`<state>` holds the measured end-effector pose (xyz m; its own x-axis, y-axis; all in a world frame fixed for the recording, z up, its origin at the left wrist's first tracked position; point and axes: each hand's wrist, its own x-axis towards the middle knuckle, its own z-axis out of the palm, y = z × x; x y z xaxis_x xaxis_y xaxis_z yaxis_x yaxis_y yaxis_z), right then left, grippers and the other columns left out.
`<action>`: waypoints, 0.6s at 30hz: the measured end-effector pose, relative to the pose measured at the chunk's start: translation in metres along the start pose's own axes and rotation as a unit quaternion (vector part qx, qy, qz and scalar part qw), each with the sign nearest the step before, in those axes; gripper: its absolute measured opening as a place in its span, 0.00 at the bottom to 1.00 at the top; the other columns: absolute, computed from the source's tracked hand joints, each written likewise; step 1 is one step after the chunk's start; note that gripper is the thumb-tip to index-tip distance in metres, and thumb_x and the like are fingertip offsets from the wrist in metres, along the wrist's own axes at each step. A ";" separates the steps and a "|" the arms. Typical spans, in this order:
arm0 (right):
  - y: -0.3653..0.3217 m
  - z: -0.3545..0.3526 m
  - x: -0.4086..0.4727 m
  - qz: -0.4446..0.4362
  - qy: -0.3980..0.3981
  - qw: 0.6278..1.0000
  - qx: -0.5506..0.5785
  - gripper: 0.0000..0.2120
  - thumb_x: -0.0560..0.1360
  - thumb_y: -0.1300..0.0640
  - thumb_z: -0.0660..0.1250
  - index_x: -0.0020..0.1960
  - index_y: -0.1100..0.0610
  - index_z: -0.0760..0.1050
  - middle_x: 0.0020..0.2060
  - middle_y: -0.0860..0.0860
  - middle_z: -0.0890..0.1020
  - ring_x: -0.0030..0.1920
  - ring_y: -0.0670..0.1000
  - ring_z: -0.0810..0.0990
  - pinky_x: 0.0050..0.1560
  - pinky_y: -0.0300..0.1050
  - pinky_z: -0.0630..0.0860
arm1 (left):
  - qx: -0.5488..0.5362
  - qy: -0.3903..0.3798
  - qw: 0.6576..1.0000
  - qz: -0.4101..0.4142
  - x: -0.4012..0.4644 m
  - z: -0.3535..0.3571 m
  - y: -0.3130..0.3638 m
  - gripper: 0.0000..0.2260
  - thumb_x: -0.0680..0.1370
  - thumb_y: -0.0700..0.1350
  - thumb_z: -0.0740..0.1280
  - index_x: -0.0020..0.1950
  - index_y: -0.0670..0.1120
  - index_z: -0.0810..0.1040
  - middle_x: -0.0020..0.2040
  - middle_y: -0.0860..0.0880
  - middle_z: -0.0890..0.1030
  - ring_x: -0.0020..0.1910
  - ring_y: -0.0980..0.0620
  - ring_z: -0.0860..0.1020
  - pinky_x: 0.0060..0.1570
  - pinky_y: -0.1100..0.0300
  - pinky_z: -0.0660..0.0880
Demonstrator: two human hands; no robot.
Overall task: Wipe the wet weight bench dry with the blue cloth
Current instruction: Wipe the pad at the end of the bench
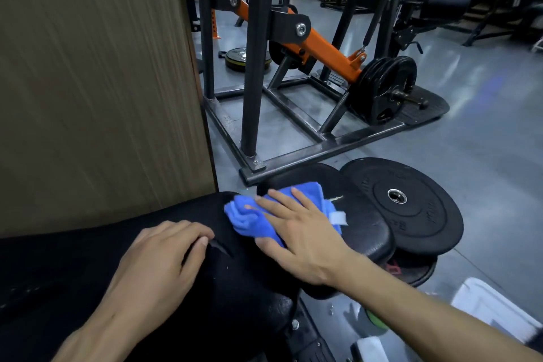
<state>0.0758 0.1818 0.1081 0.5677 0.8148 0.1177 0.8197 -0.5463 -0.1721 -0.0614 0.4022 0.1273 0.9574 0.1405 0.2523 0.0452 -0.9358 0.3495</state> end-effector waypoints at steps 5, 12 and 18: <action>0.008 -0.010 -0.035 -0.020 -0.035 0.999 0.008 0.28 0.80 0.39 0.49 0.79 0.41 0.58 0.80 0.41 0.57 0.80 0.44 0.48 0.79 0.49 0.41 | -0.007 0.003 1.000 -0.012 0.001 -0.002 -0.004 0.14 0.79 0.58 0.53 0.51 0.62 0.78 0.45 0.69 0.78 0.48 0.65 0.76 0.51 0.59 0.70; 0.054 -0.006 0.080 0.112 -0.010 0.994 0.020 0.36 0.76 0.36 0.41 0.66 0.54 0.76 0.67 0.51 0.77 0.70 0.52 0.70 0.76 0.52 0.56 | -0.003 -0.003 1.000 -0.007 0.003 -0.002 0.001 0.12 0.80 0.58 0.53 0.51 0.63 0.77 0.45 0.69 0.78 0.49 0.65 0.76 0.52 0.60 0.70; 0.124 -0.033 0.075 0.321 0.005 0.941 0.108 0.27 0.79 0.40 0.47 0.49 0.59 0.76 0.50 0.59 0.80 0.51 0.60 0.76 0.52 0.53 0.71 | 0.004 0.006 1.000 -0.005 -0.006 -0.011 -0.001 0.13 0.80 0.58 0.54 0.51 0.62 0.79 0.45 0.69 0.79 0.49 0.65 0.77 0.51 0.59 0.72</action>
<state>0.2226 0.1683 0.1276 0.9421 0.3280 -0.0702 0.2734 -0.8722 -0.4056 -0.0709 0.4060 0.1355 0.9535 0.1529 0.2598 0.0564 -0.9371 0.3445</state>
